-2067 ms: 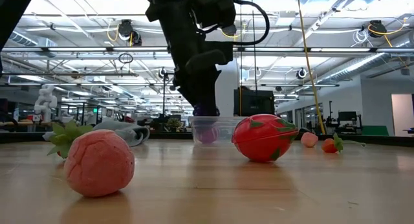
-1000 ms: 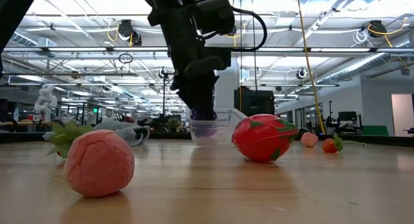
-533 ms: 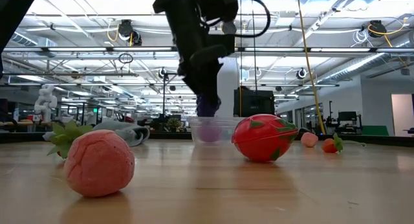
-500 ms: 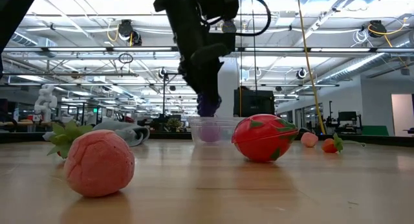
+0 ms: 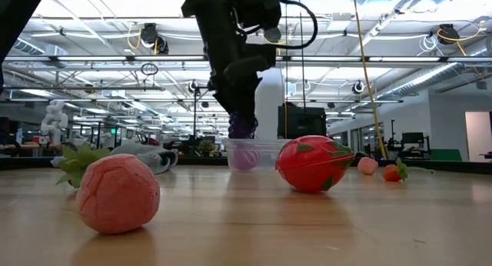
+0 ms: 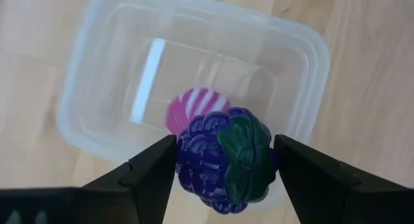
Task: Pick and placing Produce into tupperware
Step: Put the purple grapes into the transparent bin, then put the middle left red strawberry into the transparent bin
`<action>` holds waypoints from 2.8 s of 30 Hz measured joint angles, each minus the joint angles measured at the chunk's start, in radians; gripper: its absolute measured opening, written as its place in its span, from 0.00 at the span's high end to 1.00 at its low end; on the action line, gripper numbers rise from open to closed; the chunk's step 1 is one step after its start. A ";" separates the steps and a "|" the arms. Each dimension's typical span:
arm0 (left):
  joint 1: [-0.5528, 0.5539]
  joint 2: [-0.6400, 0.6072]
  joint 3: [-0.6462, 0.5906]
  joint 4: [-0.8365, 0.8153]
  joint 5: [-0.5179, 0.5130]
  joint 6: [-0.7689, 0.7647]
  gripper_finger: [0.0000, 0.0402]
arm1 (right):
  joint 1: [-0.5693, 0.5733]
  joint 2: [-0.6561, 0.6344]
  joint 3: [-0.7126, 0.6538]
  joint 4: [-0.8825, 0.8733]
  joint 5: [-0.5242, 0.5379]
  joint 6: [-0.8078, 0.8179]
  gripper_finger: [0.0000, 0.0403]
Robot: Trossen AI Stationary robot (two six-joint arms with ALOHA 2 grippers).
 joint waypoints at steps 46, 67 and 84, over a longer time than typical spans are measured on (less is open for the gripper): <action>0.022 0.031 -0.034 0.078 0.074 -0.007 0.36 | 0.000 0.000 0.000 0.004 0.000 0.000 0.23; 0.022 0.058 -0.034 0.085 0.073 -0.012 0.33 | 0.000 0.000 0.000 0.004 0.000 0.000 0.23; 0.022 -0.010 -0.034 0.096 -0.010 0.043 0.14 | 0.000 0.000 0.000 0.004 0.000 0.000 0.23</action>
